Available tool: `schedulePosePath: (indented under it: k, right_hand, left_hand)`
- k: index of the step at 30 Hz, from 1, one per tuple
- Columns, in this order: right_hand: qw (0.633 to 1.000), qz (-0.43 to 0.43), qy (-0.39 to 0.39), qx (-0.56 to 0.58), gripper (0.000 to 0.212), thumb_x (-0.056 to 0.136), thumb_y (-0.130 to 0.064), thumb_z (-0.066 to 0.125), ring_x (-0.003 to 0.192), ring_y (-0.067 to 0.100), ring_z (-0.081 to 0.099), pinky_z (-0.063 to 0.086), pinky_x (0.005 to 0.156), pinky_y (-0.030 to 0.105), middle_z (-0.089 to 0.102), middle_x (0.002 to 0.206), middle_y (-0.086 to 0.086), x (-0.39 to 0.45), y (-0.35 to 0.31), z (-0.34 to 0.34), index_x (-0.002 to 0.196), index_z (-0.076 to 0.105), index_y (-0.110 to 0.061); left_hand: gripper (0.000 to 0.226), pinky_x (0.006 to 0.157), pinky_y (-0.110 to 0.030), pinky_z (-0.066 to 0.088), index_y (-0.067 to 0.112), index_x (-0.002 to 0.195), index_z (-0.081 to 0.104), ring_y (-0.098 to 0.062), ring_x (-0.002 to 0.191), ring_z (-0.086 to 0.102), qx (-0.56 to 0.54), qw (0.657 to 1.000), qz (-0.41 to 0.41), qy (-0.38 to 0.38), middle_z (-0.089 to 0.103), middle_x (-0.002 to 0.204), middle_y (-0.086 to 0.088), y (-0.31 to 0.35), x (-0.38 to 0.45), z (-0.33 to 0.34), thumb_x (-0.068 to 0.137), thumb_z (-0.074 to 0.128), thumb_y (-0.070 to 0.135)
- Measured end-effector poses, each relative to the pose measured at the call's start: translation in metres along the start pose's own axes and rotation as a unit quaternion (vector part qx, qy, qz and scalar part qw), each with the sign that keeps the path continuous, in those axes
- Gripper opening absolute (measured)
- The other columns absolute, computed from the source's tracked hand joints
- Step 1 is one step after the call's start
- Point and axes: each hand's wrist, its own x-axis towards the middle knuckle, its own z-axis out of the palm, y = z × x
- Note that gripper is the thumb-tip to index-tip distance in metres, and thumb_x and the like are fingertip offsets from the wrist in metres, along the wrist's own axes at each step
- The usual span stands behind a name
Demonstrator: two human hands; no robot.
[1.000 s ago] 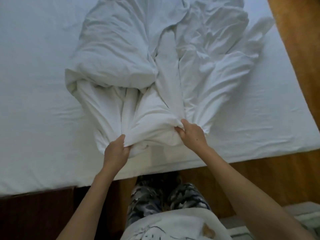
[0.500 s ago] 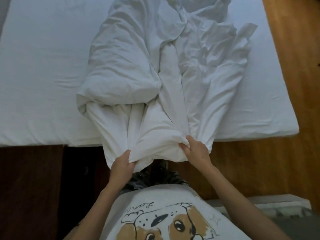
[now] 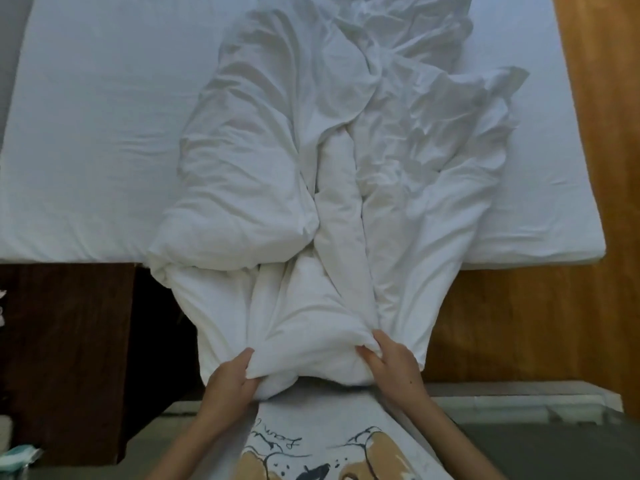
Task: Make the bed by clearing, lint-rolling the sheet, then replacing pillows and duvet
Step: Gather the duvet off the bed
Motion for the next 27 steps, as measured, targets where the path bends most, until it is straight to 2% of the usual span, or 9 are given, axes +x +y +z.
schedulePosePath:
  k: [5,8,11,13,17,19,21,23,27]
  right_hand:
    - [0.994,-0.010,0.058,0.092,0.022,0.094,-0.035,0.057,0.073,0.016,0.061,0.047,0.068,0.033,0.066,0.080,0.002,0.043,-0.029,-0.038,0.092,0.058,-0.013]
    - [0.981,-0.018,0.103,0.162,0.026,0.093,-0.035,0.059,0.078,0.014,0.061,0.048,0.073,0.034,0.067,0.083,0.001,0.070,-0.054,-0.062,0.090,0.060,-0.009]
    - [0.962,-0.022,0.151,0.226,0.031,0.085,-0.043,0.059,0.071,0.013,0.057,0.043,0.065,0.030,0.061,0.074,-0.003,0.101,-0.080,-0.093,0.077,0.056,-0.013]
    - [0.949,-0.030,0.186,0.252,0.034,0.087,-0.038,0.063,0.062,0.013,0.050,0.038,0.061,0.028,0.052,0.066,-0.004,0.128,-0.099,-0.119,0.069,0.049,-0.014]
    - [0.927,-0.046,0.272,0.253,0.037,0.085,-0.034,0.067,0.057,0.015,0.043,0.037,0.059,0.033,0.043,0.061,-0.001,0.197,-0.145,-0.184,0.064,0.043,-0.016]
    - [0.915,-0.048,0.320,0.241,0.033,0.082,-0.035,0.069,0.059,0.016,0.047,0.041,0.061,0.035,0.048,0.061,-0.003,0.238,-0.170,-0.217,0.064,0.047,-0.018]
    - [0.902,-0.041,0.356,0.240,0.024,0.081,-0.034,0.070,0.065,0.015,0.054,0.046,0.067,0.035,0.056,0.067,-0.006,0.280,-0.195,-0.249,0.069,0.055,-0.020]
    - [0.901,-0.028,0.373,0.219,0.015,0.082,-0.032,0.067,0.084,0.015,0.062,0.052,0.080,0.035,0.067,0.087,-0.005,0.321,-0.212,-0.278,0.089,0.067,-0.018]
    - [0.936,-0.018,0.296,0.190,0.040,0.088,-0.029,0.063,0.121,0.018,0.053,0.044,0.101,0.036,0.059,0.128,-0.001,0.388,-0.222,-0.321,0.126,0.059,-0.018]
  left_hand:
    - [0.033,0.056,-0.029,0.039,0.021,0.076,0.055,-0.001,0.064,0.056,-0.060,0.992,0.070,0.082,0.063,0.070,0.008,0.062,0.047,-0.029,0.079,0.040,0.051]
    - [0.018,0.055,-0.015,0.037,0.025,0.071,0.054,0.003,0.064,0.054,-0.130,0.979,0.083,0.132,0.060,0.069,0.012,0.105,0.077,-0.042,0.085,0.046,0.031]
    - [0.028,0.056,-0.021,0.037,0.012,0.067,0.052,-0.001,0.060,0.050,-0.184,0.968,0.086,0.145,0.058,0.067,0.002,0.148,0.116,-0.059,0.094,0.054,0.019]
    - [0.025,0.058,-0.023,0.041,0.011,0.069,0.055,-0.002,0.061,0.051,-0.217,0.958,0.092,0.163,0.059,0.070,0.001,0.178,0.145,-0.073,0.095,0.057,0.010]
    - [0.024,0.060,-0.022,0.042,0.017,0.070,0.054,-0.004,0.062,0.049,-0.277,0.931,0.121,0.204,0.056,0.069,0.004,0.248,0.210,-0.108,0.092,0.059,0.011]
    - [0.023,0.061,-0.024,0.040,0.016,0.069,0.052,-0.007,0.063,0.044,-0.310,0.914,0.139,0.221,0.050,0.067,0.005,0.281,0.249,-0.128,0.091,0.060,0.013]
    - [0.017,0.062,-0.023,0.039,0.013,0.075,0.054,-0.008,0.066,0.044,-0.326,0.906,0.156,0.221,0.050,0.070,0.003,0.314,0.290,-0.149,0.090,0.060,0.014]
    - [0.018,0.062,-0.022,0.039,0.014,0.074,0.052,-0.009,0.067,0.044,-0.341,0.900,0.157,0.220,0.049,0.072,0.001,0.342,0.333,-0.167,0.090,0.059,0.015]
    - [0.032,0.060,-0.023,0.037,0.021,0.063,0.042,-0.005,0.061,0.039,-0.378,0.889,0.132,0.223,0.043,0.066,0.007,0.392,0.423,-0.192,0.089,0.060,0.012]
